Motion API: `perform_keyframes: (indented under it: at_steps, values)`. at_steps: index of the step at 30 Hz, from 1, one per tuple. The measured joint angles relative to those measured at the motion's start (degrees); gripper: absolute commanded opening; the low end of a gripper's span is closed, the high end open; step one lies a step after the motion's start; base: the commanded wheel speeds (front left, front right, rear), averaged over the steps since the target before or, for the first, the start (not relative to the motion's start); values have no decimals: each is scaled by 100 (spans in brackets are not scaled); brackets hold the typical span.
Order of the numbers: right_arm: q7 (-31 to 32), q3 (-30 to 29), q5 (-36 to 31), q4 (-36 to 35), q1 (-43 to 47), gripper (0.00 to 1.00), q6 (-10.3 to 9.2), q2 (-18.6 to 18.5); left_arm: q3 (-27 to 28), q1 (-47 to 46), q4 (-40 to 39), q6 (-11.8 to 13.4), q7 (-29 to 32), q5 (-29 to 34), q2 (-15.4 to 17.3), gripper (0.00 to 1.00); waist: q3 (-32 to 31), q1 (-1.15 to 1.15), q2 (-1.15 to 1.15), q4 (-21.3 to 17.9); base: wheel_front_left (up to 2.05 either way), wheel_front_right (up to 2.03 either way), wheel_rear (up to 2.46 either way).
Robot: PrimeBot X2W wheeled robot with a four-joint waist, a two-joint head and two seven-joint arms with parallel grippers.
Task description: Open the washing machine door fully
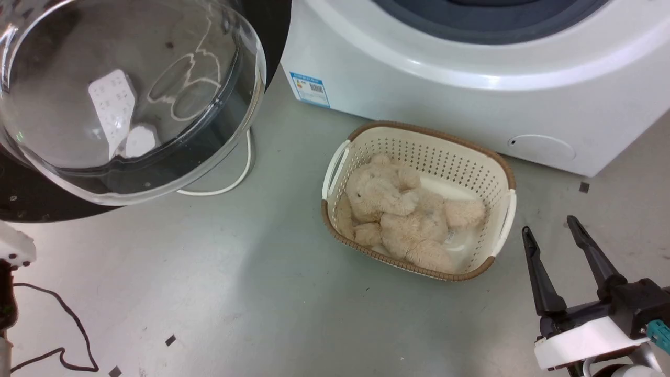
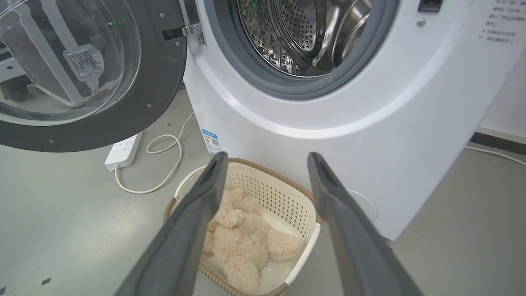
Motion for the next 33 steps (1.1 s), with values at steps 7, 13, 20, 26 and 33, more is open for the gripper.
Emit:
perform_keyframes:
  at_steps: [7, 13, 20, 26, 33]
  values:
    - [-134, -83, 55, 92, 1, 100, 0, 120, -132, 15, 58, -210, -466, 157, 36, 0, -291, -1, 0, -86, 0, 0, 0]
    - [-319, -534, 55, 96, 15, 100, 1, 307, -191, 343, -914, -152, -750, 196, -503, 0, -715, -1, 0, -150, 0, 0, 0]
    - [-409, -577, 24, 11, 93, 100, 0, 420, -341, 1394, -2183, 93, -806, 402, -1131, 0, -1200, -2, 0, -477, 0, 0, 0]
    - [-431, -469, -65, -33, 344, 100, 1, 438, -688, 2178, -2953, 189, -806, 817, -1581, 0, -1501, -2, 0, -916, 0, 0, 0]
    - [-431, -332, 41, -87, 729, 100, 1, 445, -931, 2830, -3203, 171, -808, 1272, -1949, 0, -1844, -2, 0, -1313, 0, 0, 0]
